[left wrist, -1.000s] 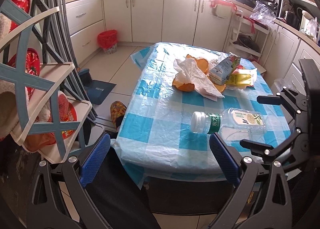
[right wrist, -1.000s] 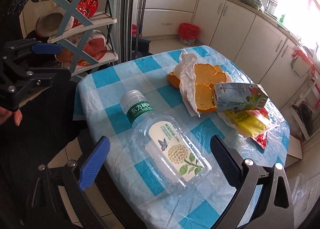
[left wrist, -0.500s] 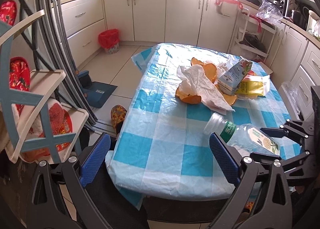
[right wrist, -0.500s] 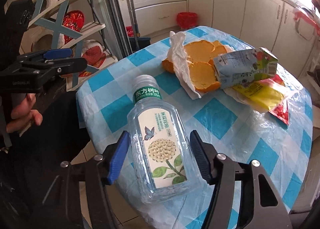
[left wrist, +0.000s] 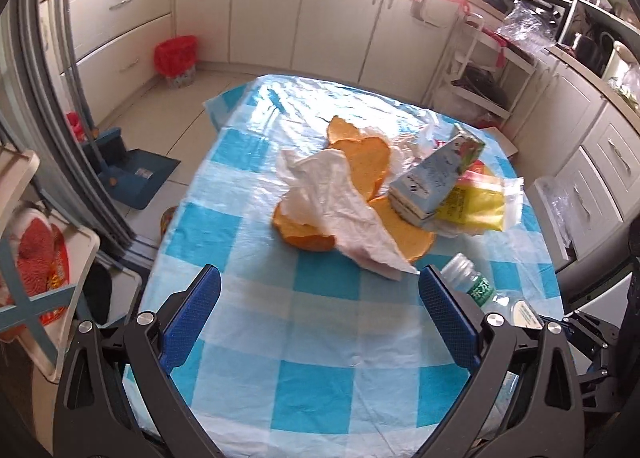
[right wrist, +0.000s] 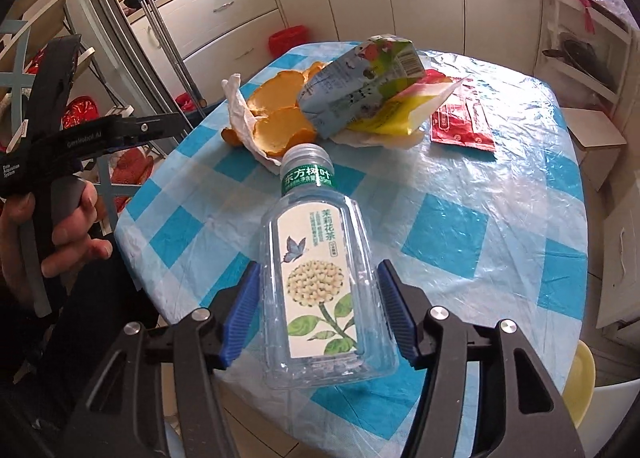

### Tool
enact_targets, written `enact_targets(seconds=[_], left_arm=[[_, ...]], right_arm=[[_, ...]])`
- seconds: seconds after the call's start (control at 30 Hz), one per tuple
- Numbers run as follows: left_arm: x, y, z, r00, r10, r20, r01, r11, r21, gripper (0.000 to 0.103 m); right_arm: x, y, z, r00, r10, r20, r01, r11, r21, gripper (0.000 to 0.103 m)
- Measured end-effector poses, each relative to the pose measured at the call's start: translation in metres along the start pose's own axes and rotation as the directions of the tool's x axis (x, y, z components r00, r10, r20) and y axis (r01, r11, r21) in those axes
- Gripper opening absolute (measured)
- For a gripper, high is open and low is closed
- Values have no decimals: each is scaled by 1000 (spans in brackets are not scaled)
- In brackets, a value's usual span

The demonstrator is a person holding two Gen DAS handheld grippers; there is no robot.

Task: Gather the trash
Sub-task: 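Grasp an orange peel with the left gripper while the right gripper holds the bottle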

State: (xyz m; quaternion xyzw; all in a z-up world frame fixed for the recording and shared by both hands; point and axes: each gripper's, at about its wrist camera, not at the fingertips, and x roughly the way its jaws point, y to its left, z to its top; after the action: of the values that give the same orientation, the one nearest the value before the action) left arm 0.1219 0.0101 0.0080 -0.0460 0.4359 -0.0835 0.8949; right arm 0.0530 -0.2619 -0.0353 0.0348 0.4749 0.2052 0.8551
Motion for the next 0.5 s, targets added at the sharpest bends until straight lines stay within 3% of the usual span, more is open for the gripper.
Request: enact_targets(seconds=[0.1,0.2,0.27,0.4,0.5], left_arm=[[0,-28,-1,998,-41,39,35,991,128,95],[8,-66,2,996,-38,79,11,948,317,95],[19,-83,9,998,-40,57,15,921,390,91],[46,-99,17,999,-35,-28,44,893,449,72],[64,-107,14,997,7,-76,31,878,478,63]], right_arm=[[-2,1,1,1000,2,6,-3,1000,5,58],[-3,-1,-1,1000,-15,-6,15,1000,3,58],[-4,-3,-2,999,-30,-13,31,999,13,57],[-12,-17,-7,997,-65,-31,67,996,65,55],[-19,-28,-11,997,-69,-36,73,992,102,55]])
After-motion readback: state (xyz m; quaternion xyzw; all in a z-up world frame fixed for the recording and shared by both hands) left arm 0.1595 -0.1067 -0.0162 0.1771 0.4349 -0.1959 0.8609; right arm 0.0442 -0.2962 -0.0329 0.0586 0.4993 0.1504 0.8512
